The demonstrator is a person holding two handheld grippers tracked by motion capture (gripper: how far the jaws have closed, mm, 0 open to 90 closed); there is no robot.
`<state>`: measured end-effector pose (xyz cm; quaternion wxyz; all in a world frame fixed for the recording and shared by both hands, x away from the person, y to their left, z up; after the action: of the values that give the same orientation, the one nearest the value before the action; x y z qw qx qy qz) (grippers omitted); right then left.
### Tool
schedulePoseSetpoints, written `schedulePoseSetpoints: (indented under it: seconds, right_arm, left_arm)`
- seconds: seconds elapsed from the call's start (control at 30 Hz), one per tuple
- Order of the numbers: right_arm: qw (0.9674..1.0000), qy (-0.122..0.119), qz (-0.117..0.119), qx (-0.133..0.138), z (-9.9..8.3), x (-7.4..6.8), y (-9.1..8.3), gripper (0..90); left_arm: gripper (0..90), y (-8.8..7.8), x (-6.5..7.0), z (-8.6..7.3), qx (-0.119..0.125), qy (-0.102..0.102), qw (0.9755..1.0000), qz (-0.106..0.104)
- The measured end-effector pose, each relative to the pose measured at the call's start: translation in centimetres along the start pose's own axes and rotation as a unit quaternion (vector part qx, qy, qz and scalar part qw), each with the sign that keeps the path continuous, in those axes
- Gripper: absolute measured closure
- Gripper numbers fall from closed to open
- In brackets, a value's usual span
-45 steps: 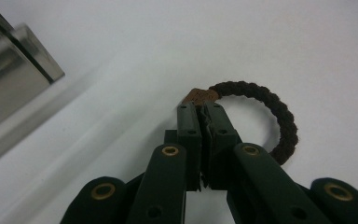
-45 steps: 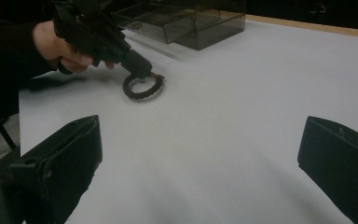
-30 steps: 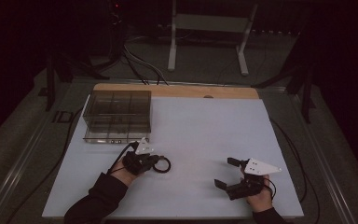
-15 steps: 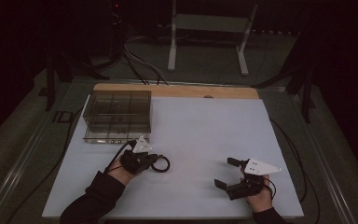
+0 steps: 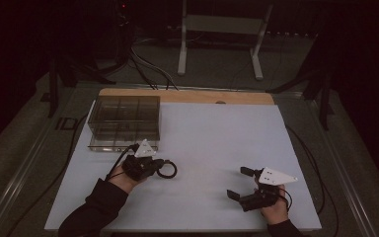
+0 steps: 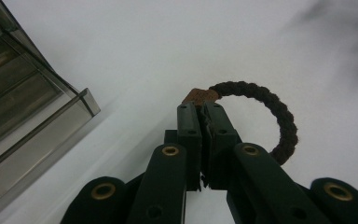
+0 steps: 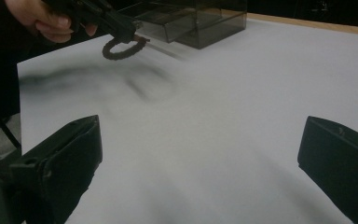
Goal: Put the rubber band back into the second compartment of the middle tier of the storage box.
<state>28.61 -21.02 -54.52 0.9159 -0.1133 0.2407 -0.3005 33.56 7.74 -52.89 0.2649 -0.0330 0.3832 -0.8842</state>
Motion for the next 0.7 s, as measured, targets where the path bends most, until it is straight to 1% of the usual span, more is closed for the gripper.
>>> schedulePoseSetpoints:
  seconds: [0.07,0.2,0.47,0.53,0.6,0.7]
  right_arm:
    - [1.0000,0.001,0.000,0.000,0.0,0.0,0.0,0.0]
    - [1.0000,0.000,0.000,0.000,0.0,0.0,0.0,0.0]
    - [1.0000,0.003,0.000,0.000,0.0,0.0,0.0,0.0]
    - [1.0000,0.001,-0.001,0.001,0.0,0.0,0.0,0.0]
    - [1.0000,0.001,-0.001,0.001,0.0,0.1,0.0,0.0]
    - [1.0000,0.000,-0.001,0.000,0.0,0.0,0.0,0.0]
  left_arm:
    - [88.4,-0.2,-0.2,0.0,0.002,-0.005,1.0000,0.000]
    - [88.3,-0.8,-0.6,0.0,0.003,-0.004,1.0000,0.006]
    - [88.3,-1.7,-1.4,0.1,0.007,-0.011,0.9998,0.015]
    - [88.3,-1.9,-1.6,0.1,0.006,-0.008,0.9998,0.017]
    - [88.3,-2.2,-1.9,0.1,0.007,-0.013,0.9997,0.022]
    - [88.3,-2.6,-2.2,0.2,0.009,-0.013,0.9996,0.025]
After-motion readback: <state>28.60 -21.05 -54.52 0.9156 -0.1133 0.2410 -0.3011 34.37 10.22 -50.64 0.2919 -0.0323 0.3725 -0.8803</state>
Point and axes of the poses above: each handheld gripper's, and its own axes: y roughly forward along the jaws, z roughly out of its top, x roughly to its right, the point moved 8 cm from there along y, roughly forward along the jaws, and after that the axes turned 14 degrees about y, right-handed, at the moved point
